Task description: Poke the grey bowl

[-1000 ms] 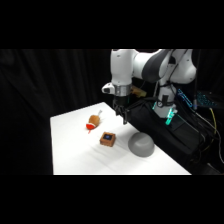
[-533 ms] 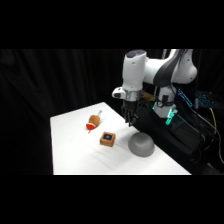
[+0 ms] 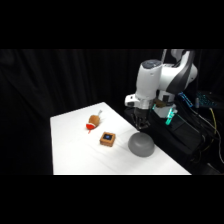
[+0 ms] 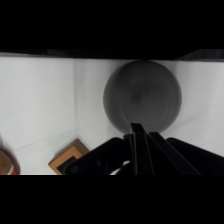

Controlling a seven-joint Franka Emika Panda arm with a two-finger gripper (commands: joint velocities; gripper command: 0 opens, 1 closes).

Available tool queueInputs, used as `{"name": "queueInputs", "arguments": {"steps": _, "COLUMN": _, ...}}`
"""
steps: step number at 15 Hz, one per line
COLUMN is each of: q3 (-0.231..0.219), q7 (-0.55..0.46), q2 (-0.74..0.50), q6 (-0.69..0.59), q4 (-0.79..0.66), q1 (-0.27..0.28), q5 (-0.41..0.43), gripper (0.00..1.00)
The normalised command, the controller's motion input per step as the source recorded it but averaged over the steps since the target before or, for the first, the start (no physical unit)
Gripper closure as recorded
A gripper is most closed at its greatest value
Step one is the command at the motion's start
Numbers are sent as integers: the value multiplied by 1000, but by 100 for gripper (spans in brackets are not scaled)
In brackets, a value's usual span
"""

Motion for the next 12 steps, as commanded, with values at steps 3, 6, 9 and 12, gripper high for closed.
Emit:
{"name": "queueInputs", "arguments": {"steps": 3, "q3": 1, "q7": -159, "q2": 227, "q6": 437, "q4": -56, "q1": 31, "q5": 35, "gripper": 100}}
{"name": "queueInputs", "arguments": {"steps": 6, "q3": -59, "q7": -166, "q2": 314, "q6": 371, "q4": 31, "q1": -10, "q5": -19, "gripper": 100}}
{"name": "queueInputs", "arguments": {"steps": 9, "q3": -83, "q7": -173, "q2": 302, "q6": 299, "q4": 64, "q1": 12, "q5": -17, "gripper": 100}}
{"name": "queueInputs", "arguments": {"steps": 12, "q3": -83, "q7": -198, "q2": 270, "q6": 223, "q4": 97, "q1": 33, "q5": 21, "gripper": 100}}
